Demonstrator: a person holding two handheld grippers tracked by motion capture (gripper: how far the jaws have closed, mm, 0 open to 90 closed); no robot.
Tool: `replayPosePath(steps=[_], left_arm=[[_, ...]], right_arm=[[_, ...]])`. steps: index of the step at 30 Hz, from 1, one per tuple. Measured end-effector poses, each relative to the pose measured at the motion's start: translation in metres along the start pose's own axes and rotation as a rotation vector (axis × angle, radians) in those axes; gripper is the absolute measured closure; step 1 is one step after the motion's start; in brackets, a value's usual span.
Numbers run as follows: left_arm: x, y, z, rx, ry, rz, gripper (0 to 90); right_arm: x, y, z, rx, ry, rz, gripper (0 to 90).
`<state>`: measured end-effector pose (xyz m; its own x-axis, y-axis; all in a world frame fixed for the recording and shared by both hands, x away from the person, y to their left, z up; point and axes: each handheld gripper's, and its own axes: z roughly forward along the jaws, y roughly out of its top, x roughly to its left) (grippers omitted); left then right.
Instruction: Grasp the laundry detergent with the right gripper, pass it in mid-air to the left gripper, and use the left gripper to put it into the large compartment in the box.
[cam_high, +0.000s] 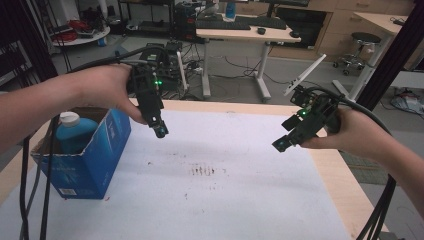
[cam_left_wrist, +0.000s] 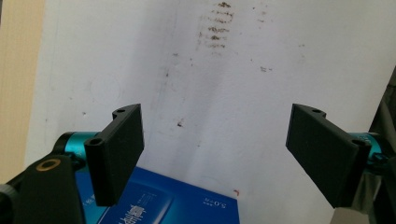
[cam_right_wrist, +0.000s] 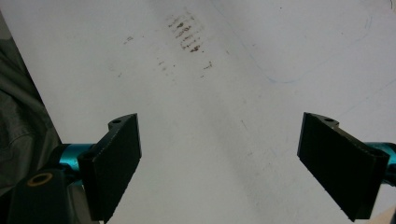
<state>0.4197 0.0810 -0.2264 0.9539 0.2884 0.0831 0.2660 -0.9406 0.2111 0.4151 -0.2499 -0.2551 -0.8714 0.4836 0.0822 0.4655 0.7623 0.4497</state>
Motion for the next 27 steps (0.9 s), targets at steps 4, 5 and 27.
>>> replayPosePath(steps=[4, 5, 27], left_arm=[[0.000, 0.004, 0.005, -0.003, -0.003, 0.006, 19.4], [0.000, 0.004, 0.006, -0.006, -0.006, 0.005, 19.4], [-0.003, 0.007, 0.014, -0.002, -0.019, 0.012, 19.4]], right_arm=[[-0.002, -0.002, -0.001, -0.002, 0.003, 0.009, 13.2], [-0.003, -0.002, -0.001, 0.000, 0.002, 0.011, 13.2], [-0.002, -0.001, 0.001, 0.006, 0.009, 0.000, 13.2]])
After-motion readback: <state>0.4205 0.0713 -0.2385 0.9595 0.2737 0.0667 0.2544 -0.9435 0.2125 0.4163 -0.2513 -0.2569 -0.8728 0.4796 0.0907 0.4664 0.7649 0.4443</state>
